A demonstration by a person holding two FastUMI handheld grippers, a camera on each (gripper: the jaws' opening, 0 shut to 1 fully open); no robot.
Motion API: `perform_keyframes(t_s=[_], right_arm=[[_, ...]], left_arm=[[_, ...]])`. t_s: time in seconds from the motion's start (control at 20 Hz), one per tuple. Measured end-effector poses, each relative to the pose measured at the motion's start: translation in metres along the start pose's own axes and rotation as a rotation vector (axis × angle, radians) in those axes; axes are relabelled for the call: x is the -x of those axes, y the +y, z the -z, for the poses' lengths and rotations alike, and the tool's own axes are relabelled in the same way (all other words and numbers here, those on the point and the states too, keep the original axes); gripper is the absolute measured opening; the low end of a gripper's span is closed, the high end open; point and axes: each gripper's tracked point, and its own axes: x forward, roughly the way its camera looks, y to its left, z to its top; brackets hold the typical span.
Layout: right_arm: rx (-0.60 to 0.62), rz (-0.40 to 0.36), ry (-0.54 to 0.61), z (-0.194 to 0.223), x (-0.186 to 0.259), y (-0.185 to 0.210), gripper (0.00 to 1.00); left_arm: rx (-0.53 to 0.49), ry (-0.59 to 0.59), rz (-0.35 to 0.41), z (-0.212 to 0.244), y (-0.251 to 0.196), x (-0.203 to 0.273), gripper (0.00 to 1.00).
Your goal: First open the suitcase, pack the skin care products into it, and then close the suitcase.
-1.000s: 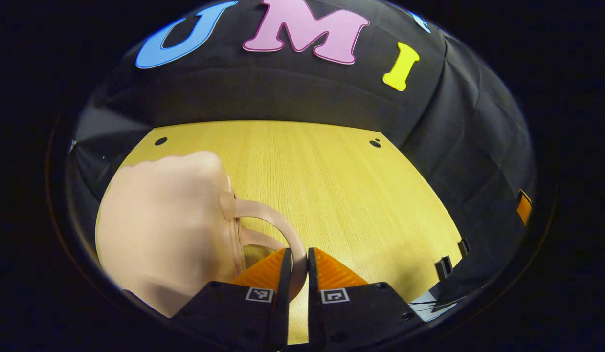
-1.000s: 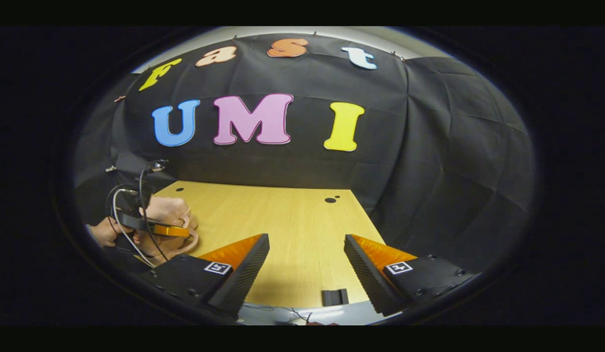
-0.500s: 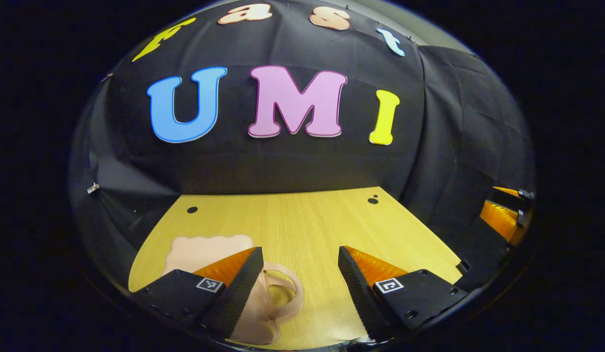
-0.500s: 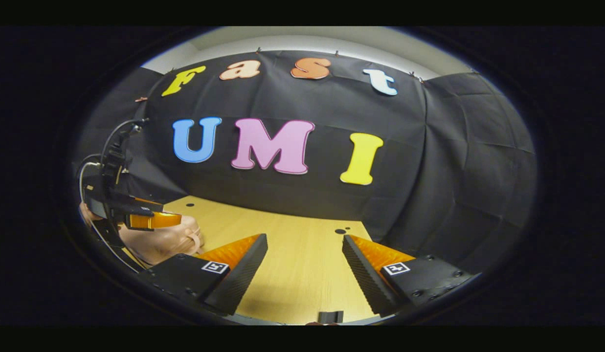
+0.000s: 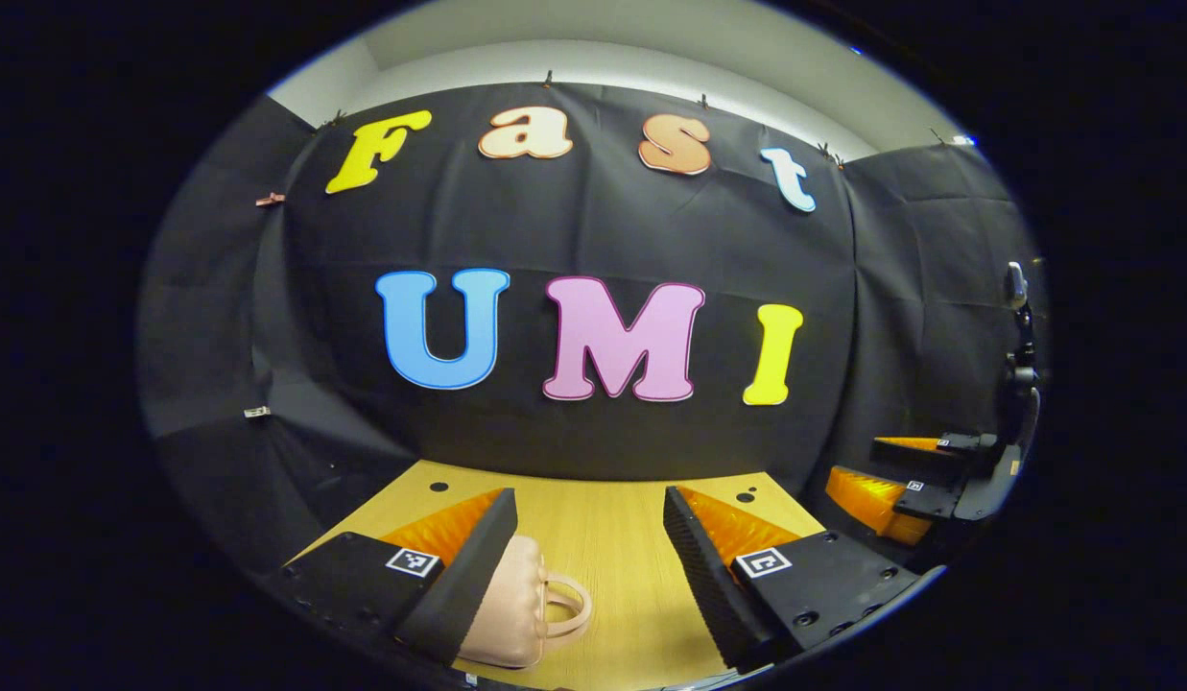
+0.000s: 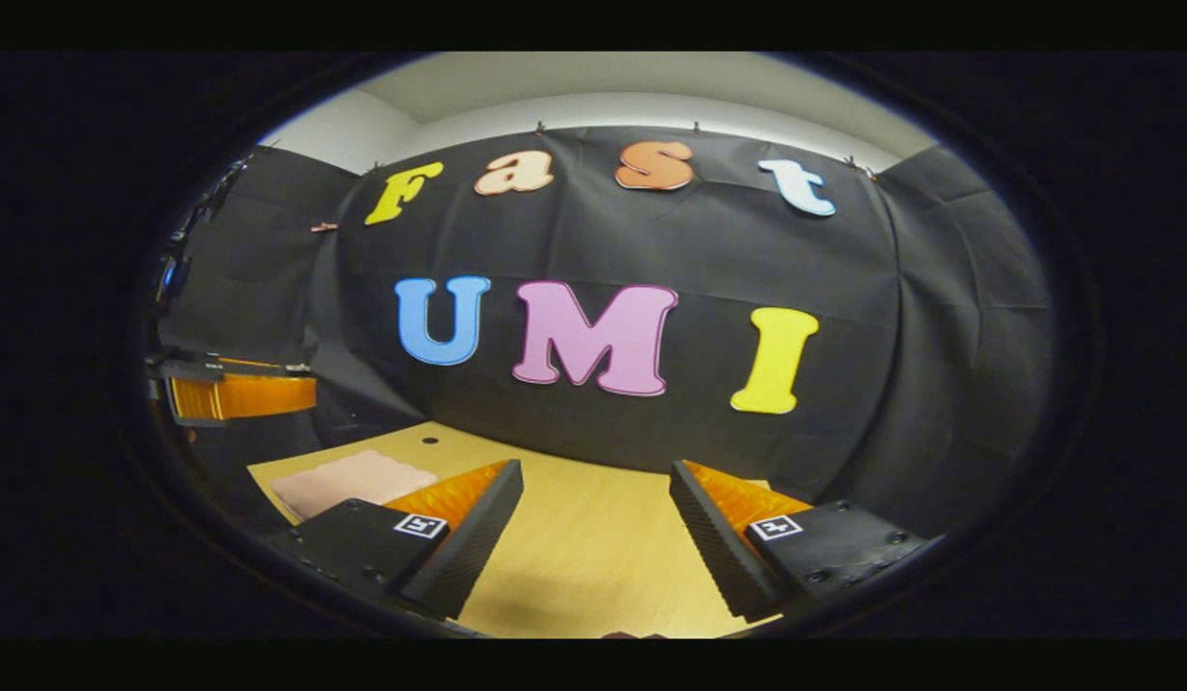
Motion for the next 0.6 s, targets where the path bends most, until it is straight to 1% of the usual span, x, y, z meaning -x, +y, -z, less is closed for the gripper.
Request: perform_keyframes(t_s=[0.05,0.1,0.15,0.25,0.3,0.35,0.4,0.45,0.5,0.55,0.6], right_arm=[[0.009,0.003,-0.006,-0.003,-0.002,-0.001,0.98],[0.011,0.009,-0.010,-0.004,-0.002,0.000,0.94],[0.003,0.015,-0.016,-0.008,-0.001,0.003,0.98],[-0.008,0.045,-0.050,-0.019,-0.004,0.005,0.98],[-0.015,0.052,-0.039,-0.016,-0.005,0.009,0.94],[-0.029,0.045,-0.036,-0.017,-0.003,0.016,0.98],[-0.032,0.037,-0.049,-0.023,-0.004,0.022,0.98],[-0.020,0.036,-0.064,-0.028,-0.007,0.025,0.98],[-0.005,0.036,-0.063,-0.029,-0.008,0.027,0.94],[0.007,0.036,-0.061,-0.027,-0.009,0.029,0.97],[0.010,0.037,-0.068,-0.029,-0.009,0.031,0.95]], left_arm=[[0.002,-0.007,-0.010,-0.002,0.001,0.007,0.96],[-0.012,-0.021,-0.016,-0.007,0.004,0.012,0.96],[-0.038,-0.041,-0.025,-0.014,0.010,0.014,0.96],[-0.078,-0.067,-0.035,-0.029,0.015,0.021,0.96],[-0.083,-0.070,-0.030,-0.033,0.016,0.023,0.96],[-0.080,-0.086,-0.021,-0.036,0.014,0.019,0.96],[-0.072,-0.095,-0.015,-0.040,0.014,0.017,0.92],[-0.066,-0.093,-0.012,-0.042,0.015,0.017,0.96],[-0.071,-0.089,-0.006,-0.043,0.016,0.018,0.96],[-0.084,-0.097,-0.002,-0.043,0.016,0.019,0.96],[-0.099,-0.108,-0.002,-0.046,0.017,0.020,0.96]])
